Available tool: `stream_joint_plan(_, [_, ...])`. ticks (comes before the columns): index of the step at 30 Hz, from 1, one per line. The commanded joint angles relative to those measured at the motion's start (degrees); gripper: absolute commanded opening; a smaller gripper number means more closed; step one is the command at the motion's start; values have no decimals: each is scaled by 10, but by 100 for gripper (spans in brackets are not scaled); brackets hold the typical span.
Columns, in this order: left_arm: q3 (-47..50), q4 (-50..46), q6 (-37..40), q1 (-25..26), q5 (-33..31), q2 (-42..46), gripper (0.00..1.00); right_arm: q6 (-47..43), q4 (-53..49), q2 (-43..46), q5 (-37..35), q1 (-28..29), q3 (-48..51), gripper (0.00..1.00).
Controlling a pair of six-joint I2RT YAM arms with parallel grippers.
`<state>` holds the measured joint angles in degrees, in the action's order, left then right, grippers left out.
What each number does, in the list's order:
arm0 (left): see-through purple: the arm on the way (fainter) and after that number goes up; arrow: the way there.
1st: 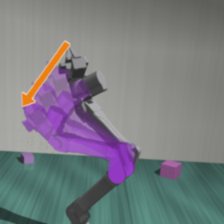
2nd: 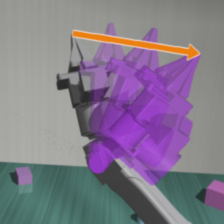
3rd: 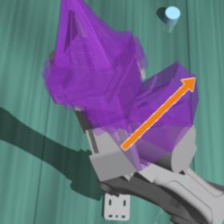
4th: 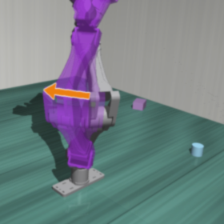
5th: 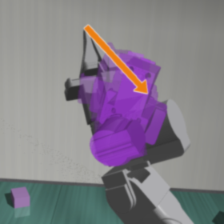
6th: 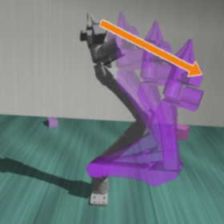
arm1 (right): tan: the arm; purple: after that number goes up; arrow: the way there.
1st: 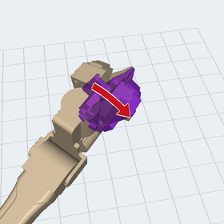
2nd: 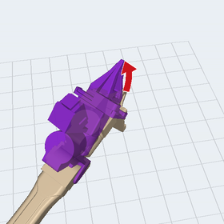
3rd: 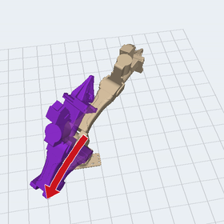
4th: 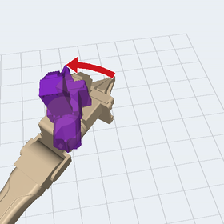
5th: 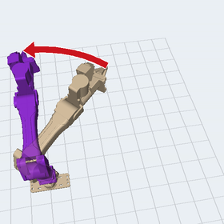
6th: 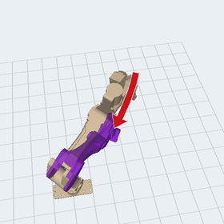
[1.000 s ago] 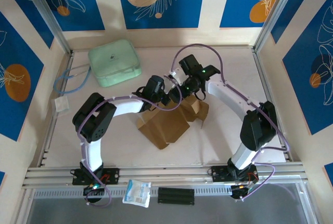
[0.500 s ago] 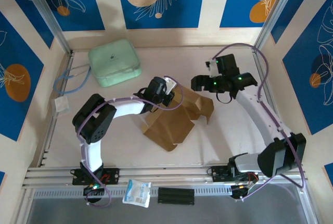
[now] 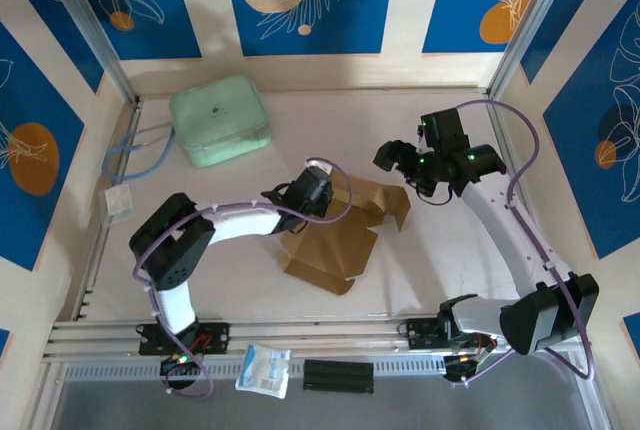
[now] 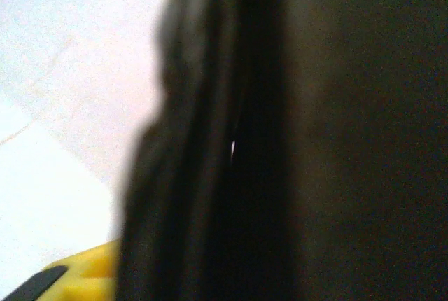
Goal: Fold the paper box
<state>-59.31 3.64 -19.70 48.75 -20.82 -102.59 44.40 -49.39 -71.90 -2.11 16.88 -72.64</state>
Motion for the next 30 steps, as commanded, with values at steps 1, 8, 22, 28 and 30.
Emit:
stream_joint_plan(1, [33,-18,-28,6,-26,27,52,6,-12,0,4,8,-23,88])
stream_joint_plan(8, [51,-4,-13,6,-4,78,72,-1,-15,-8,2,16,-30,88])
stream_joint_plan(22, [78,-53,-56,1,89,287,82,11,-38,-17,-12,42,-46,88])
stream_joint_plan(28, [-79,-234,-100,-89,215,233,86,38,-39,-44,-30,73,-38,89])
stream_joint_plan(30, [-120,-260,-102,-112,265,191,86,53,-38,-54,-47,84,-26,89])
